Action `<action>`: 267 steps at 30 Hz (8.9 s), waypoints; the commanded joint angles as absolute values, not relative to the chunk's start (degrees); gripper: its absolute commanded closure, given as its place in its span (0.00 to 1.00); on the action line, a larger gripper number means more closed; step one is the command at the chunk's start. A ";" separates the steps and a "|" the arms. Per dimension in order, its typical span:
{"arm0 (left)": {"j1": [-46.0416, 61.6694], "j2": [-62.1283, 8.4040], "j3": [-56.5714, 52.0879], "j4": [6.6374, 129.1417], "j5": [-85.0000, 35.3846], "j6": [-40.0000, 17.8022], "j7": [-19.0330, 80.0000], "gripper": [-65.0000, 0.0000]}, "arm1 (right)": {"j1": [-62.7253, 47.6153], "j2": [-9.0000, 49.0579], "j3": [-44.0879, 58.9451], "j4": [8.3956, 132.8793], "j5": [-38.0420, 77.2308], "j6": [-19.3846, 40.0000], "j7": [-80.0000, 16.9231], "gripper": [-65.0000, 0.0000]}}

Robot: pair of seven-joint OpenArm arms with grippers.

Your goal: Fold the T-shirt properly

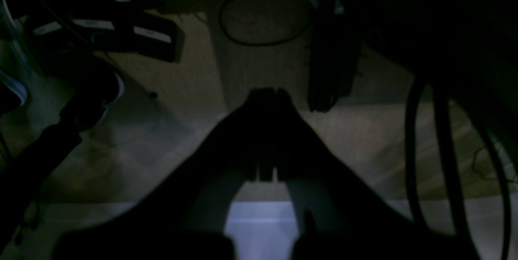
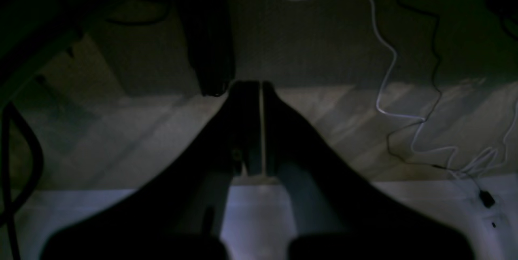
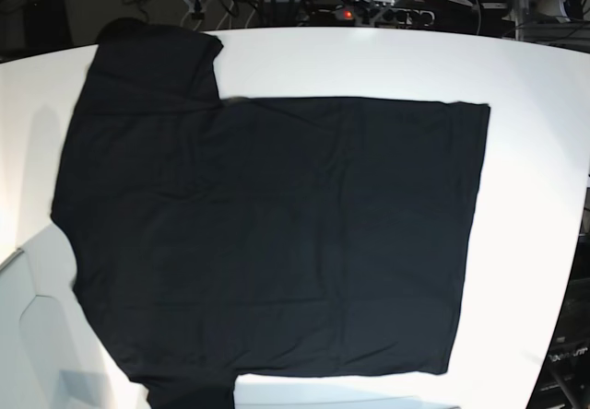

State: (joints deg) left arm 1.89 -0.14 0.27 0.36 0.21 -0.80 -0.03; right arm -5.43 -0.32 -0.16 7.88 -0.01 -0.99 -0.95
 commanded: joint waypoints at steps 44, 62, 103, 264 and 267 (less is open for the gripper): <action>10.24 -0.22 0.31 9.36 0.22 -0.13 0.13 1.00 | -11.38 -1.01 -0.22 15.25 0.04 0.13 -5.85 1.00; 54.99 -15.34 -0.04 74.86 -6.64 0.22 0.13 1.00 | -56.22 -1.27 -0.22 80.92 0.04 0.22 -6.02 1.00; 36.97 -15.16 -25.27 90.77 -22.90 -0.40 0.13 0.36 | -54.29 4.09 9.19 116.26 0.04 0.40 -6.02 0.53; -12.97 -14.90 -23.87 71.08 -22.20 -0.31 20.18 1.00 | 29.93 14.20 15.43 59.56 -0.04 22.55 -19.12 1.00; -14.11 -14.81 -23.87 70.29 -22.20 -0.31 20.18 1.00 | 29.23 14.37 15.43 59.56 -0.04 22.55 -19.12 1.00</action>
State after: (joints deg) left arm -12.19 -14.00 -23.79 69.17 -22.17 -0.21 22.13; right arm 27.73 13.52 15.35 58.50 -0.64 22.83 -20.67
